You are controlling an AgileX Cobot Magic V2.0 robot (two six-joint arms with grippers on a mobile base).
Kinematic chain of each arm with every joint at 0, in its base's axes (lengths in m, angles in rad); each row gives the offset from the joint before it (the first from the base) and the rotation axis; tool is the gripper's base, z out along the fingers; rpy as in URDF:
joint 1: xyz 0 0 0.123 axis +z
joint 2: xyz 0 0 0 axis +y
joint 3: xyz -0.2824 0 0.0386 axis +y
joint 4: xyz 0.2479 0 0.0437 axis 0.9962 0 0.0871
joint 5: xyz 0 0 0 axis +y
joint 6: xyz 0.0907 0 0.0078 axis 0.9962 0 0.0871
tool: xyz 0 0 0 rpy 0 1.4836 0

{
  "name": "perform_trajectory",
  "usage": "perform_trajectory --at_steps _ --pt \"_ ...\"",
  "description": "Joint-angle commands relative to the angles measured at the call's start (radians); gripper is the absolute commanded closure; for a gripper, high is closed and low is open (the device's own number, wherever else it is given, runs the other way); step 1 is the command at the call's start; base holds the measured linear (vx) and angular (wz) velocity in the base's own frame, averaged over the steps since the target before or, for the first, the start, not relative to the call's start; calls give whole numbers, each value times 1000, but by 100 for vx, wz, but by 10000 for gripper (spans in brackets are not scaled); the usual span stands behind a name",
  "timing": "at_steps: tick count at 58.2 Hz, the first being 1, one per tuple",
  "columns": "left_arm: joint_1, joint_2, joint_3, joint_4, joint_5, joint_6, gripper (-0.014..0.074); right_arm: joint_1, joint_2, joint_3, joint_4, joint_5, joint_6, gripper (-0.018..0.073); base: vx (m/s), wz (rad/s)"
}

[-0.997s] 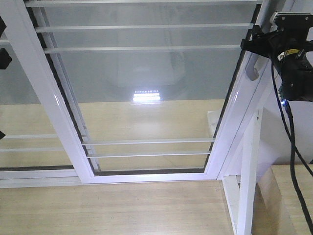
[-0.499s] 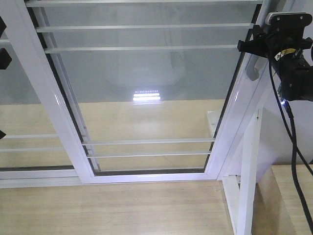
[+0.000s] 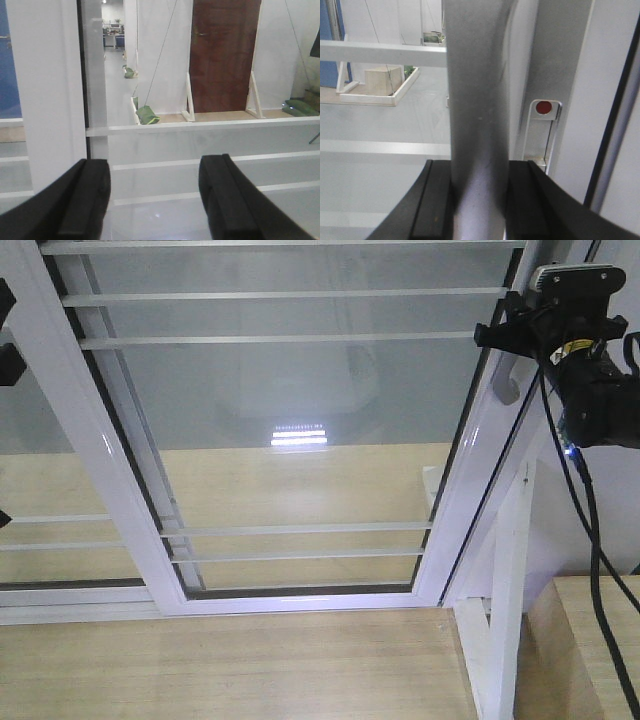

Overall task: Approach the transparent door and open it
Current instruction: 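Pull the handle with the right gripper, sliding the door partly open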

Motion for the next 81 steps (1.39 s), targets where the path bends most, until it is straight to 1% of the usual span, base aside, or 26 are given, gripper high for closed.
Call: perform_trajectory --at_steps 1,28,60,64,70,74,77,81 --pt "1 -8 -34 -3 -72 -3 83 78 -53 -37 -129 -107 -7 400 0 -1" --pt "1 -8 -34 -3 -75 -3 83 236 -53 -37 -129 -125 -21 390 0 0" --pt "1 -8 -34 -3 -76 -3 83 445 -53 -37 -129 -154 -21 383 0 0" --pt "1 -8 -34 -3 -76 -3 83 459 -57 -37 -129 -153 -28 383 0 0" --pt "1 -8 -34 -3 -74 -3 83 458 -87 -35 -133 -111 -31 383 0 0" --pt "1 -8 -34 -3 -72 -2 83 457 -130 -33 -126 -47 -37 397 0 0" --pt "1 -8 -34 -3 -69 -1 83 457 -179 -33 -122 37 -60 421 0 0" --pt "1 -8 -34 -3 -69 -1 83 457 -250 -33 -122 171 -98 478 0 0"
